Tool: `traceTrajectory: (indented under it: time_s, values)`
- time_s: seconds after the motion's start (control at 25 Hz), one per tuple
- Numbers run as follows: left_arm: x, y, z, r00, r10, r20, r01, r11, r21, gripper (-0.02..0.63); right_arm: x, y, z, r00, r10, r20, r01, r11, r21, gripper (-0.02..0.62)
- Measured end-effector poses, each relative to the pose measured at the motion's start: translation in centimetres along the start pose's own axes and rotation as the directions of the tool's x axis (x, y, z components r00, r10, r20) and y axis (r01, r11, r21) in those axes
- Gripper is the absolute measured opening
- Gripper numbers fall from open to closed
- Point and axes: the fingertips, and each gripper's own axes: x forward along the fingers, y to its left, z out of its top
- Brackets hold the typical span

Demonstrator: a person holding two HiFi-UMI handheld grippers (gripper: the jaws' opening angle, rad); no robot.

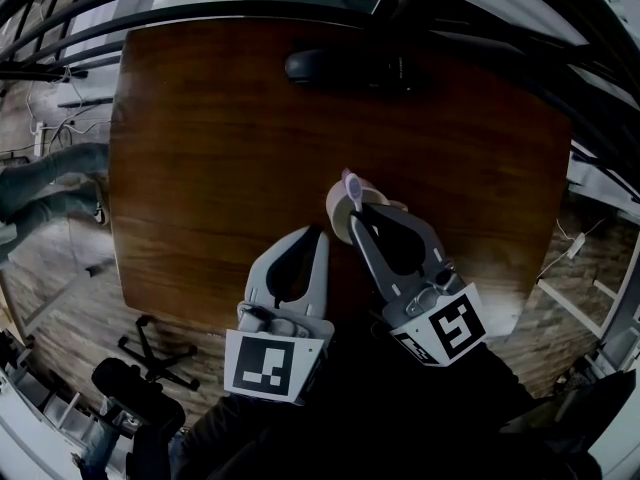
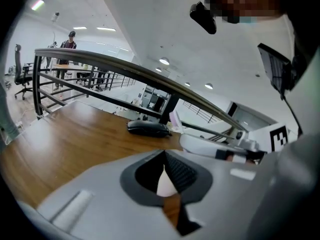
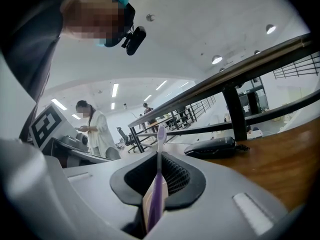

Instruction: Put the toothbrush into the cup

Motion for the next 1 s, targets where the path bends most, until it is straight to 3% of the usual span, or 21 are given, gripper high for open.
traceTrajectory:
  time_s: [0.16, 0.36, 0.56, 1.0]
  values:
    - [0.0, 0.3, -0.2, 1.000, 0.000, -0.009, 0.000, 1.000, -0.006, 0.008, 0.0, 0.1, 0.7, 0.999, 0.003, 0.032, -0.003, 1.000, 0.003, 0.029]
    - [1.1, 0.3, -0.1, 1.000, -0.007, -0.016, 0.007, 1.000, -0.003, 0.008, -0.5, -2.2, 2.9, 0.992, 0.000, 0.126, -0.015, 0.993, 0.115, 0.027]
    - [1.4, 0.7, -0.2, 1.000, -0.003, -0.006, 0.003, 1.000, -0.021, 0.008, -0.5, -2.8, 4.1, 0.983, 0.013, 0.181, -0.043, 0.986, 0.162, 0.026]
    - [0.7, 2.4, 0.2, 1.000, 0.019, 0.021, -0.018, 0.998, -0.056, 0.008, 0.9, -1.9, 5.2, 0.978, 0.014, 0.208, -0.032, 0.996, 0.081, 0.026]
